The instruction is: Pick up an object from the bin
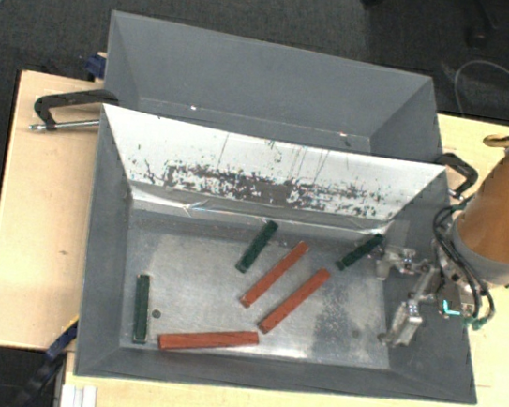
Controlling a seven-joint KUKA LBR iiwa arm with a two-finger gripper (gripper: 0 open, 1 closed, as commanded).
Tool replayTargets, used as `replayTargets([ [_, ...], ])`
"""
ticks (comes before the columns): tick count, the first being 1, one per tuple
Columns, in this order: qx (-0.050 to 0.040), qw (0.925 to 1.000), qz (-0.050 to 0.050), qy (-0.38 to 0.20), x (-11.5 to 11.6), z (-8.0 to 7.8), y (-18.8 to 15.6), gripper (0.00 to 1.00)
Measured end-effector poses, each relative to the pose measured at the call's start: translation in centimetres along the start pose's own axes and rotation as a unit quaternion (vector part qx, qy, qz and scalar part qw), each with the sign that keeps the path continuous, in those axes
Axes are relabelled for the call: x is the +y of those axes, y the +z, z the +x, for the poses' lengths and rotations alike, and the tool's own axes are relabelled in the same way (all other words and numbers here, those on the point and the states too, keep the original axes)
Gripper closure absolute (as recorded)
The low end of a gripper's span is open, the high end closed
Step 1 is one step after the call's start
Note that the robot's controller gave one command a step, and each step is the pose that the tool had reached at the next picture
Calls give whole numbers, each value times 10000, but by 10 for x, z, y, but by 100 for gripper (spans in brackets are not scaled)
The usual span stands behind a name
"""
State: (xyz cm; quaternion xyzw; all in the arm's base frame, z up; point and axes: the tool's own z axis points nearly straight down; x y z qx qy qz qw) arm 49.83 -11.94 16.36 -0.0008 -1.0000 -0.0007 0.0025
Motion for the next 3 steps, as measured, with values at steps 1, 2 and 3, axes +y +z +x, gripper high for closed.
replayTargets([
  [1, -5, 9995, -20, 312, 70, -45, 97, 0],
  [2, -27, 9994, 2, 334, 65, -45, 93, 100],
  [3, -106, 9969, 22, -775, 66, -33, -145, 100],
])
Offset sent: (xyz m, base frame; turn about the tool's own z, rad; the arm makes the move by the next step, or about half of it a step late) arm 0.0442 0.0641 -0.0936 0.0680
